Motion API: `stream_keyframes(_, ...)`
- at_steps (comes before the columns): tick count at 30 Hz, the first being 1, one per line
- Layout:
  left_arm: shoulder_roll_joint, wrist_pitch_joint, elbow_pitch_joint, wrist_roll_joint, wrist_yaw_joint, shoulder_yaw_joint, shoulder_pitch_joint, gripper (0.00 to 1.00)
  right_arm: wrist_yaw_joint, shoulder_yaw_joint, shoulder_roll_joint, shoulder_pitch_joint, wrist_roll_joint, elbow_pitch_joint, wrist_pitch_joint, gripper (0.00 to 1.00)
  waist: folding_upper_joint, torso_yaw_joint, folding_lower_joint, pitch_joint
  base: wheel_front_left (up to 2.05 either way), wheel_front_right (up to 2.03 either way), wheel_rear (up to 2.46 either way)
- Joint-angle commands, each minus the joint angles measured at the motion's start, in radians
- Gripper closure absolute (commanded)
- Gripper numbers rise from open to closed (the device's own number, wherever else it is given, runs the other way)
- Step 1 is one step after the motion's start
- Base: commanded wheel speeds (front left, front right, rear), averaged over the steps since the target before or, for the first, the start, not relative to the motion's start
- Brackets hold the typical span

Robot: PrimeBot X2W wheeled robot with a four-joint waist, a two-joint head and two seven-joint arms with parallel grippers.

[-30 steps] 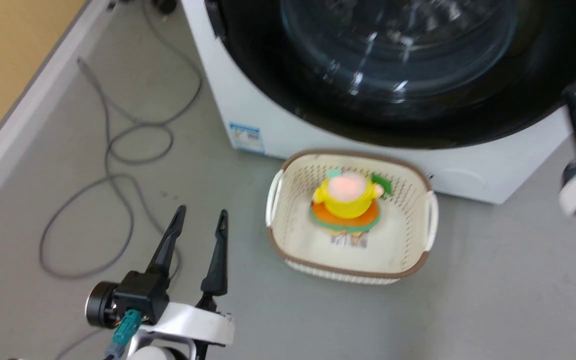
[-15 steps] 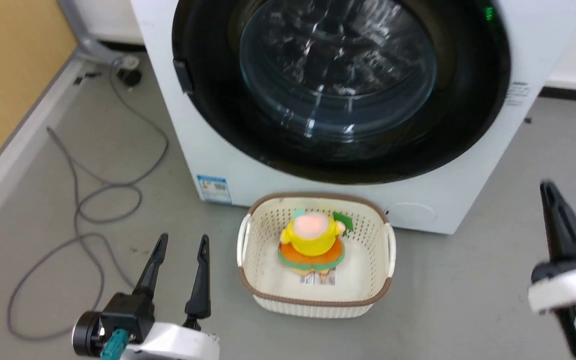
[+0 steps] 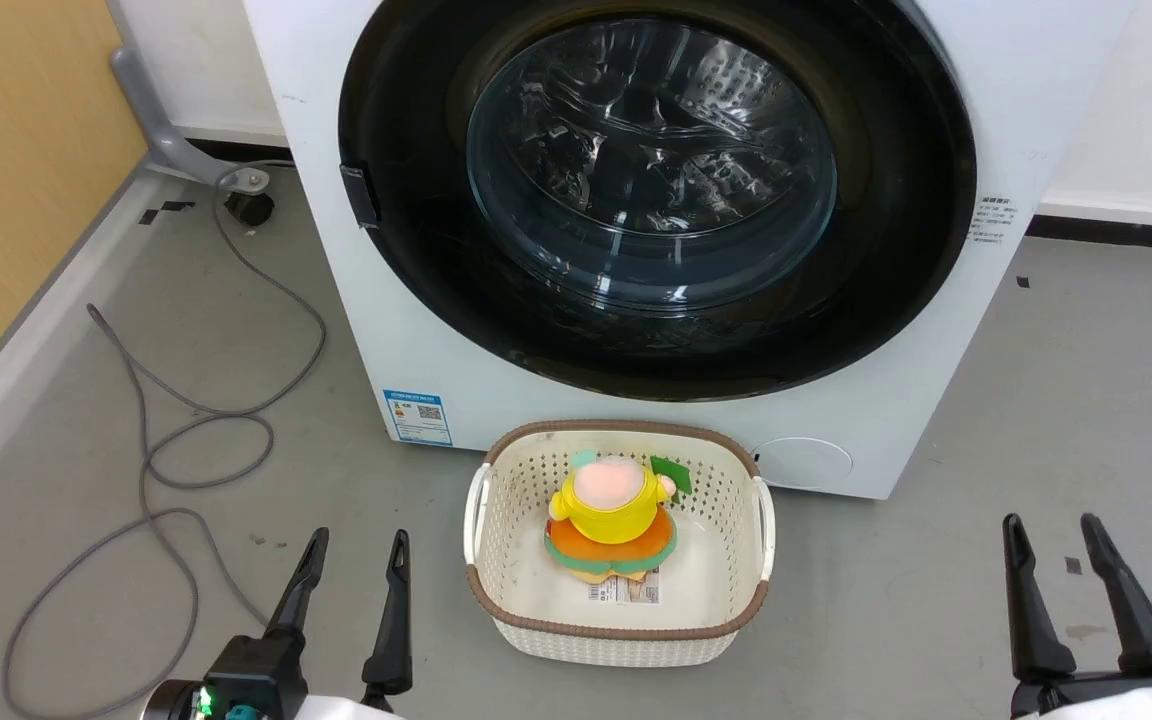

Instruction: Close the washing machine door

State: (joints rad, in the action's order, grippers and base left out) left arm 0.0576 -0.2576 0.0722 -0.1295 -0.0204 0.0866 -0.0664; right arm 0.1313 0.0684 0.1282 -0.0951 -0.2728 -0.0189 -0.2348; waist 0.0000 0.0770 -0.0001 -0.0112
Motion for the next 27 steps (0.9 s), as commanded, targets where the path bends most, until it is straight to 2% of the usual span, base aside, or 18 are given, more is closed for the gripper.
stream_keyframes(1, 0.005, -0.004, -0.002, 0.007, 0.001, -0.001, -0.013, 0.00, -0.001, 0.005, -0.008, -0.014, 0.004, 0.012, 0.001, 0.00, 0.0000, 0.000, 0.0001, 0.001, 0.00, 0.00, 0.00)
stream_keyframes(11, 0.004, -0.004, 0.008, 0.019, -0.001, -0.001, -0.001, 0.00, -0.001, 0.002, -0.029, -0.031, 0.010, 0.020, 0.008, 0.00, 0.0000, 0.003, 0.0001, -0.001, 0.00, 0.00, 0.00)
stream_keyframes(12, 0.000, 0.000, 0.006, 0.014, 0.000, 0.000, -0.001, 1.00, 0.000, 0.002, -0.024, -0.018, 0.004, 0.015, 0.006, 1.00, 0.0000, 0.003, 0.0001, -0.001, 0.00, 0.00, 0.00)
stream_keyframes(27, -0.003, 0.023, -0.001, 0.023, 0.002, -0.006, 0.004, 1.00, 0.000, -0.005, -0.028, -0.008, 0.026, 0.014, 0.025, 1.00, -0.0001, -0.004, 0.0001, 0.000, 0.00, 0.00, 0.00)
